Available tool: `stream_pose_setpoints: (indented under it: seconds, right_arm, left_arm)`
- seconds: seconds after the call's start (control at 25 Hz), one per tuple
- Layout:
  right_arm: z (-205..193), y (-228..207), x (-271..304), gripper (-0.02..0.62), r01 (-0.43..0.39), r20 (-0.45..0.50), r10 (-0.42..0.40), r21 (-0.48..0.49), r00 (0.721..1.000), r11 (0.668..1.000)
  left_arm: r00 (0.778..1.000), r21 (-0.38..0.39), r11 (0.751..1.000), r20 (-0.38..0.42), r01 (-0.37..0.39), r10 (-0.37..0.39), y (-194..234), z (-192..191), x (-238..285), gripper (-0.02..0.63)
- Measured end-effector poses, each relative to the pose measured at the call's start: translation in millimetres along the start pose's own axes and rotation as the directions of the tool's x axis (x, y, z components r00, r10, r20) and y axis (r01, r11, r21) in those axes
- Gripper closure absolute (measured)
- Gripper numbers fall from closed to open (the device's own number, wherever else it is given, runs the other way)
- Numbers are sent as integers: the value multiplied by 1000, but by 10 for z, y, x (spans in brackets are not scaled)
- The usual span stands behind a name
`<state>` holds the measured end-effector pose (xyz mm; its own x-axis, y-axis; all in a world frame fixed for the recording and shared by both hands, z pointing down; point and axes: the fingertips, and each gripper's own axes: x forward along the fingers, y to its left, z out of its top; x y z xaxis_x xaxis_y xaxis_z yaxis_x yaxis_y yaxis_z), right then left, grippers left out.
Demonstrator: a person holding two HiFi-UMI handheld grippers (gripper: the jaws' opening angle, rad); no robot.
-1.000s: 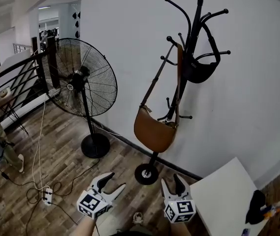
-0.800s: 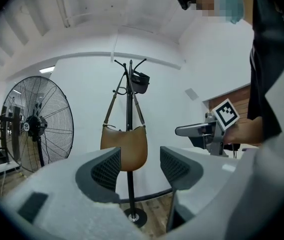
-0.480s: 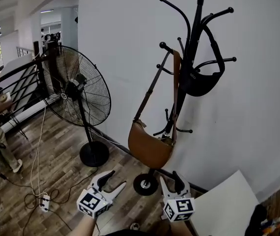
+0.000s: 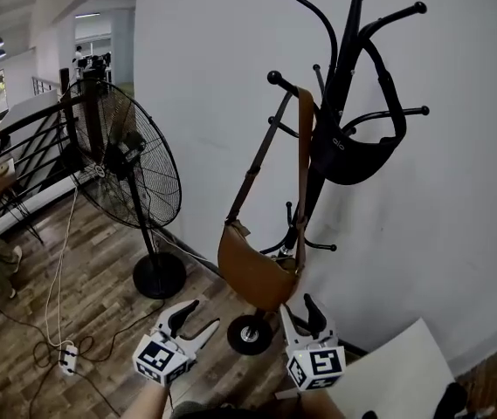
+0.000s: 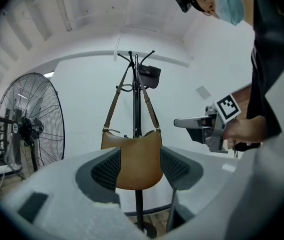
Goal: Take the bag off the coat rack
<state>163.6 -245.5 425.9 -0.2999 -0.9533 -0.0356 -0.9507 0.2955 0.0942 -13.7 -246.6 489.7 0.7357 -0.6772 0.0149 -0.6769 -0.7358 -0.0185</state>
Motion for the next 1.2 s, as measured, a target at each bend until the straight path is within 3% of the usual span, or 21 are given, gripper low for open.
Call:
stream_pose_setpoints:
  seconds: [0.36,0.64,1.2]
  right_arm:
    - [522,-152,383,400,33,113,-27,-51,993,998]
    - [911,-151,717,400,127,184,-104,-114,977,985]
    - [1102,-361,1052,399,353,213,-317,-160,924,922]
  left_arm:
    - [999,29,999,32,13,-14,263,165,357,368]
    - [994,55,994,65,90,-94,618,447,693,368]
    - [949,167,962,195,217,-248,1187,1164,1397,368]
